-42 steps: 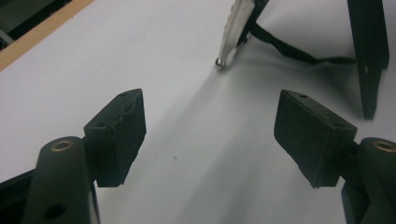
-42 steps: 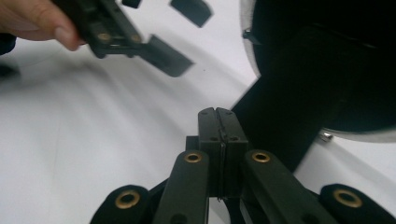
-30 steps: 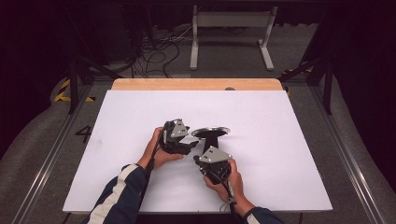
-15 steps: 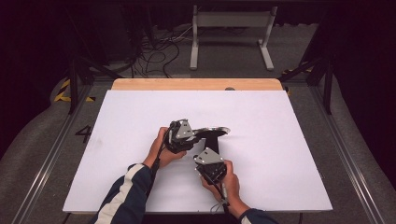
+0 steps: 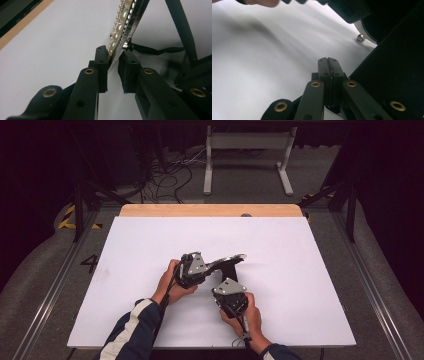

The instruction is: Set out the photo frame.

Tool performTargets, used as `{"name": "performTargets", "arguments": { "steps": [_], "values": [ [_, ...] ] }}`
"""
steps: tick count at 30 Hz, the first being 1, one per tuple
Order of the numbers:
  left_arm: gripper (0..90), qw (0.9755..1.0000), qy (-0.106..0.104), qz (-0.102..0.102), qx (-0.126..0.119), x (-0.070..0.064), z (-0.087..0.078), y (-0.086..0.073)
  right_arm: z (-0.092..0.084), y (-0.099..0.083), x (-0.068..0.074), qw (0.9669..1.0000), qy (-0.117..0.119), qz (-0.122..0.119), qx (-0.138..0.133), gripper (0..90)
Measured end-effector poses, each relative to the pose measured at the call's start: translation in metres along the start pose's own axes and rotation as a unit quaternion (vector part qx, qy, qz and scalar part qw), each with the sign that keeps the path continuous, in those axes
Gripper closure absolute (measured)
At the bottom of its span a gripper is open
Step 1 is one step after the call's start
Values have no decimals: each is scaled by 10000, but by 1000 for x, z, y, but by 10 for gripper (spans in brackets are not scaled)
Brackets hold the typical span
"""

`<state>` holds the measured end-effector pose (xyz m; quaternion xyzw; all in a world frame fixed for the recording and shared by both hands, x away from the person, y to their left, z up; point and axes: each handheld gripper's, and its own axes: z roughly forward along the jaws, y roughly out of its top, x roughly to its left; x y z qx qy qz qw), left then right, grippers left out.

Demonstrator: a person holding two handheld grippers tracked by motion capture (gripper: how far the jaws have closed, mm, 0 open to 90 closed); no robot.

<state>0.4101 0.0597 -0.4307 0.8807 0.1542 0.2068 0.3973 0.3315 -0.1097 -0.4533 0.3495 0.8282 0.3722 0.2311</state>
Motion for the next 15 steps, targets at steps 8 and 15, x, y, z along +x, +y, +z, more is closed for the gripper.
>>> {"name": "performTargets", "arguments": {
  "steps": [8,15],
  "values": [
    [793,9999,84,81,59,-10,-7,-3,-3,-4,-10,9994,327,-97,94,900],
    [786,9999,120,48,53,-13,-7,-2,-6,-8,-23,9990,448,-55,77,900]
  ]
}}
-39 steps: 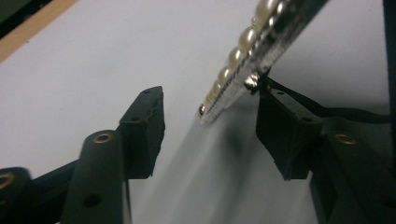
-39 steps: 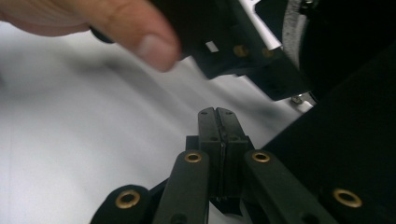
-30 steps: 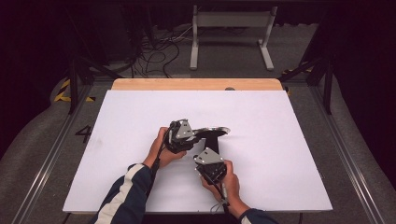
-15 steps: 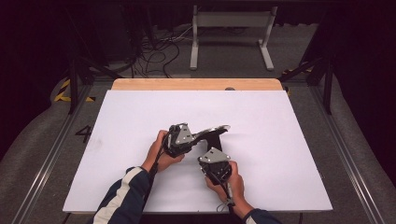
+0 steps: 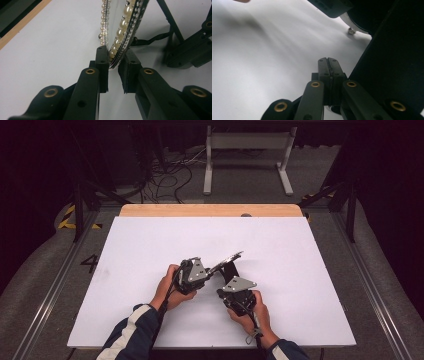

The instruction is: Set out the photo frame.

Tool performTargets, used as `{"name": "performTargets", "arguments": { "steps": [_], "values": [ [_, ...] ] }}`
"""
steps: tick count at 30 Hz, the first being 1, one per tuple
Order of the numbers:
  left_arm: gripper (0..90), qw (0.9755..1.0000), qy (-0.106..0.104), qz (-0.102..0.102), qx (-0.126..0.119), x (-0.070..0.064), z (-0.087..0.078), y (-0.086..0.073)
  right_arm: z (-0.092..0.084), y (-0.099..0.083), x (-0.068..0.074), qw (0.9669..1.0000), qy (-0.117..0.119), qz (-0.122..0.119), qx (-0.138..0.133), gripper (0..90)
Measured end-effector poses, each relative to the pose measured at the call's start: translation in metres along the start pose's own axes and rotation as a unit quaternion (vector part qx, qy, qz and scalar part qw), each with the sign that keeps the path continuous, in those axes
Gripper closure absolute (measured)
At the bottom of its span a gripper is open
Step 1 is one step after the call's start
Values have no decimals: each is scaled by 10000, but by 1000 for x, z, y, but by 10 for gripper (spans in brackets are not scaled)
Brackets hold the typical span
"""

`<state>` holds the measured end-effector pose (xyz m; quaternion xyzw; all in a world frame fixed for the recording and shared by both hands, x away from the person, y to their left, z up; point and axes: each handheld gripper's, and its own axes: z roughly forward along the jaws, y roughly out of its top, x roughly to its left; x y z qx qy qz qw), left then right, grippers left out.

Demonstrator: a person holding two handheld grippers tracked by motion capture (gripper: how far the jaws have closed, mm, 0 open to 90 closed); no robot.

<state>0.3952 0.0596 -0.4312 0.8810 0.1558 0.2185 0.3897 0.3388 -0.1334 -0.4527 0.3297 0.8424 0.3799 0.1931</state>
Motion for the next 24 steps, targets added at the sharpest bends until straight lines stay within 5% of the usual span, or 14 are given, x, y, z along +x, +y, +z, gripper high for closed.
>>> {"name": "performTargets", "arguments": {
  "steps": [6,10,14,15,20,24],
  "values": [
    [623,9999,74,-35,144,-1,7,0,-5,1,-2,9999,52,38,-133,900],
    [604,9996,59,-265,89,2,16,-3,-2,3,3,9998,117,0,-175,900],
    [672,9998,-12,-187,38,3,18,-5,-1,3,5,9998,111,-12,-162,900],
    [768,9999,-51,-156,25,4,17,-5,0,3,4,9998,99,11,-165,900],
    [794,10000,-15,37,69,2,15,-4,-6,3,-9,9992,101,256,-273,900],
    [798,9997,33,161,158,-1,14,-3,-7,3,-9,9994,87,220,-238,900]
  ]
}}
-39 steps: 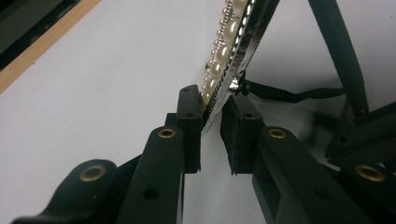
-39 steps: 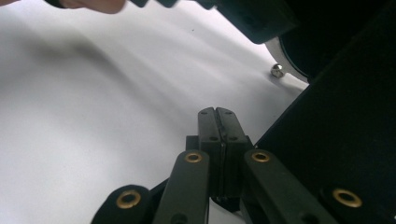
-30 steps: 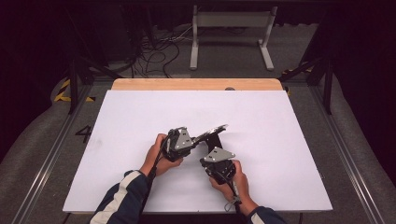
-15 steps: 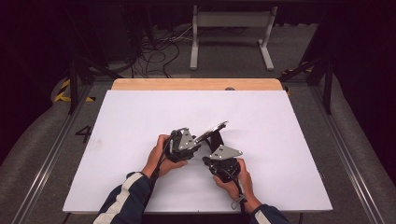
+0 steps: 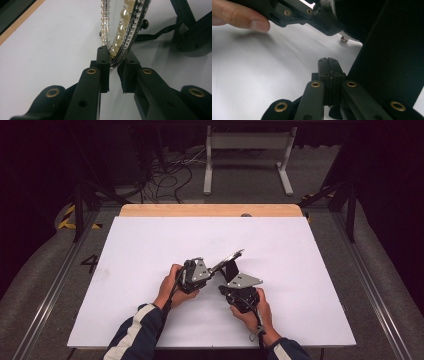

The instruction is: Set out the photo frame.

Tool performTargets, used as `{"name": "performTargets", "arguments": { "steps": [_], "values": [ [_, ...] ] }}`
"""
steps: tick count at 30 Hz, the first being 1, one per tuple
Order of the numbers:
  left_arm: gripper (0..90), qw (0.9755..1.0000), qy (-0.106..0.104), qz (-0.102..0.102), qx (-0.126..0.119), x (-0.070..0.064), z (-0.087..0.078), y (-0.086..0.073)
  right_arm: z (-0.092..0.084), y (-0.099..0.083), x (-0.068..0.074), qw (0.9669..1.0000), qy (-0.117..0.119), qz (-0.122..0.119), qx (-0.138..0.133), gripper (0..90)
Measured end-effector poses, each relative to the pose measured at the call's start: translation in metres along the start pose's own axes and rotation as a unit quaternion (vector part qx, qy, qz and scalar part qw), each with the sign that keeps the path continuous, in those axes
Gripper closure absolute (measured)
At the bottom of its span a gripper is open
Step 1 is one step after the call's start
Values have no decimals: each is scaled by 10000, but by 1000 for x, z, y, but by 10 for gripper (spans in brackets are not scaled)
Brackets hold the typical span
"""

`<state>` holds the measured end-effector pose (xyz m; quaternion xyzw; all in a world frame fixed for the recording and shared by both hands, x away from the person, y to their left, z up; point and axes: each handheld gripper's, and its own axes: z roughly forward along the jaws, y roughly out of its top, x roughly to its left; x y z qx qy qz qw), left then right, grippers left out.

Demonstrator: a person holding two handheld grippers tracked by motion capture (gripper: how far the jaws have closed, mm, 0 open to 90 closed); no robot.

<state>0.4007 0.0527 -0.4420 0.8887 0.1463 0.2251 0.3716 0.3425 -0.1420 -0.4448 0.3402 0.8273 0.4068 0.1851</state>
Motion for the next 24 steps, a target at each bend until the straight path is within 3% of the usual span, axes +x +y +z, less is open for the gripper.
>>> {"name": "performTargets", "arguments": {
  "steps": [6,13,18,22,24],
  "values": [
    [803,9994,85,278,179,-9,-6,3,-4,-2,-6,10000,32,67,12,900],
    [806,9985,264,403,262,-21,-17,0,-8,-3,-5,9999,106,50,5,900],
    [791,9993,187,240,204,-22,-20,-4,-7,-3,0,9999,124,-80,48,900],
    [774,10000,6,-38,-31,-18,-19,-9,-11,-4,-3,9999,162,-17,45,900],
    [711,9995,-117,-221,-200,-15,-21,-10,-13,-6,-4,9999,163,-10,51,900]
  ]
}}
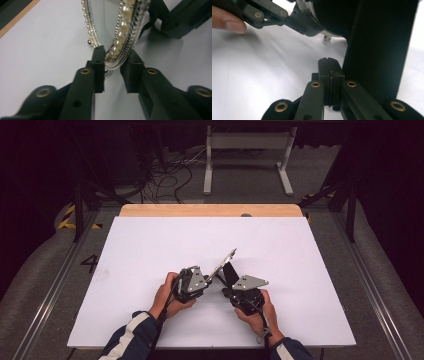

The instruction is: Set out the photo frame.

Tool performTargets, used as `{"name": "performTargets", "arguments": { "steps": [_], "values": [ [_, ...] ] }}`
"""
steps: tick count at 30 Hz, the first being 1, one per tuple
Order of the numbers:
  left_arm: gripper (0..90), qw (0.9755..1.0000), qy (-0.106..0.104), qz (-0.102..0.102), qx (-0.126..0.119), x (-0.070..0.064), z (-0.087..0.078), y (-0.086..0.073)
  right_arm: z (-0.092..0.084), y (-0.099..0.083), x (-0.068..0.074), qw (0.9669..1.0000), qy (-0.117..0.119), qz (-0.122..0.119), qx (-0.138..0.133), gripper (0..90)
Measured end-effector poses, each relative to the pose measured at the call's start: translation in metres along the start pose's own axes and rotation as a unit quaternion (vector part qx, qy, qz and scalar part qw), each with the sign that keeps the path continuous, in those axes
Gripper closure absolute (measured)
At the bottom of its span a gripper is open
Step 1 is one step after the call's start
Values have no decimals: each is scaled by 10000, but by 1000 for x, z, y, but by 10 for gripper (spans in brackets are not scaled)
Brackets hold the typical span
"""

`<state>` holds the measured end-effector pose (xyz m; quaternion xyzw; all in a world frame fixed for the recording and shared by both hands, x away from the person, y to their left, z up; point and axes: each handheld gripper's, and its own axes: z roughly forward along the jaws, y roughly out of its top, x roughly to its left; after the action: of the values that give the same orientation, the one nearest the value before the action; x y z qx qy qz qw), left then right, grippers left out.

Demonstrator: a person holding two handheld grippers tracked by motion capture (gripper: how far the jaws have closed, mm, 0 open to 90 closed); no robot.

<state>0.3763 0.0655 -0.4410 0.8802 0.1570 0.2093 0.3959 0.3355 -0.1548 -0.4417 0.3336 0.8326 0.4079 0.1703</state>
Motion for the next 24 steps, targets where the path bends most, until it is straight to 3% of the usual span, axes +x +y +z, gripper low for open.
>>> {"name": "performTargets", "arguments": {
  "steps": [3,7,13,24],
  "values": [
    [672,9995,-110,-133,-281,2,-7,0,-4,-2,0,10000,-39,-17,-41,900],
    [711,9985,-240,-170,-470,4,-12,0,-5,-1,2,10000,-49,-44,-55,900],
    [757,9984,-307,-121,-467,4,-12,-1,-2,-1,2,9999,-100,-10,-28,900],
    [771,9994,-201,106,-263,-4,-16,3,-3,-2,-3,9997,-231,45,37,900]
  ]
}}
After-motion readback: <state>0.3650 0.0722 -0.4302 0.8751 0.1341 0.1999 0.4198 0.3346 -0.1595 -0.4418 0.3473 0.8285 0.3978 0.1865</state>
